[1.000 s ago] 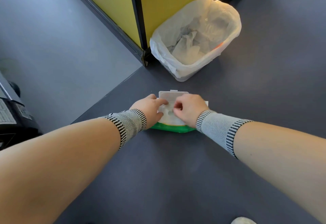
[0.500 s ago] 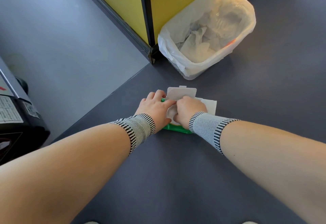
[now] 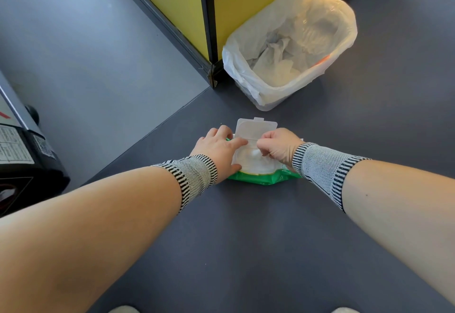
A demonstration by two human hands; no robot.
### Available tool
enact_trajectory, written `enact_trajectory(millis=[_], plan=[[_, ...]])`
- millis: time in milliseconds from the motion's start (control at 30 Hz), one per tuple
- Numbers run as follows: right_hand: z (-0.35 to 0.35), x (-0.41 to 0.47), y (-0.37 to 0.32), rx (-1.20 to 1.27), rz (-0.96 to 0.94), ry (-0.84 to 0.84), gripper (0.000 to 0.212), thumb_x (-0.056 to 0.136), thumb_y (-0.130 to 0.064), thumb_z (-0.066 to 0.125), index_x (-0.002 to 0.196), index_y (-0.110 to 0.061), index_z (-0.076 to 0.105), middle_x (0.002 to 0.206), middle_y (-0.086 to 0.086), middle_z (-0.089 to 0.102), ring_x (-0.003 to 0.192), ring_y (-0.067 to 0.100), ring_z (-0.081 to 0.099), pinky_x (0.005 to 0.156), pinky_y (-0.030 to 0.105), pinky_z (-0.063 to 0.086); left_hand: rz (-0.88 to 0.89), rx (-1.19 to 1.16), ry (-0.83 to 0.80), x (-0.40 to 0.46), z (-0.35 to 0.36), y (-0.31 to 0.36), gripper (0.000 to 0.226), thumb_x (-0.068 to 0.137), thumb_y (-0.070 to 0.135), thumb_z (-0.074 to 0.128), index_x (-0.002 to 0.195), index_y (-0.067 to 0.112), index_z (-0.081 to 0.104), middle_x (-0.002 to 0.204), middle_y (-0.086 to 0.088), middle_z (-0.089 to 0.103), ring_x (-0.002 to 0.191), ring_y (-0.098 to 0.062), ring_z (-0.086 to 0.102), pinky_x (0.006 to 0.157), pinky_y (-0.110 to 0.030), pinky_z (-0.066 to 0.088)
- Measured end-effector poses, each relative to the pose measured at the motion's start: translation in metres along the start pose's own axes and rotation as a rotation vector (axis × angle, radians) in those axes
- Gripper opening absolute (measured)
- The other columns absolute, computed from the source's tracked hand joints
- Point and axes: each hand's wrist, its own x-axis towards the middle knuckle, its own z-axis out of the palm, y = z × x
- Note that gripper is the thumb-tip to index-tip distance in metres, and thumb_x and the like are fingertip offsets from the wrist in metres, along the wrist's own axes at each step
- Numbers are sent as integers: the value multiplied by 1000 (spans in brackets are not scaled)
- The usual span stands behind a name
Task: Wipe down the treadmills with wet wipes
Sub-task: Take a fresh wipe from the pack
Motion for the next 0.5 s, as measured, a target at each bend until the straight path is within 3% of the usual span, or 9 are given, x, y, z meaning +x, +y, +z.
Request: enact_trajectory(millis=[133,200,367,500], plan=[[0,-4,-3,91,37,2,26,72,-3,54,48,-11,48,44,-1,45,47,10,44,53,23,34,-4,9,14,-2,0,1,64,85,52,60,141,41,31,137,0,32,126,-23,34,103,-41,38],[-3,-6,-8,288,108,-9,31,73,-1,50,45,-14,45,48,1,44,54,15,46,55,26,32,-8,12,19,-3,0,0,63,85,50,60,141,40,32,136,0,32,125,-23,35,102,-40,38],[-22,-8,-18,827,236,-118,15,74,-4,41,64,-15,41,59,1,41,54,16,42,58,27,37,-22,32,19,-6,-1,-2,61,86,48,59,141,41,32,135,0,32,125,-23,35,102,-39,38],[-25,-8,-14,778,302,-12,13,82,-6,40,70,-11,42,57,5,46,46,21,50,50,25,43,-24,41,15,-7,-3,1,61,87,48,58,141,40,32,135,-1,32,124,-23,35,102,-39,38]])
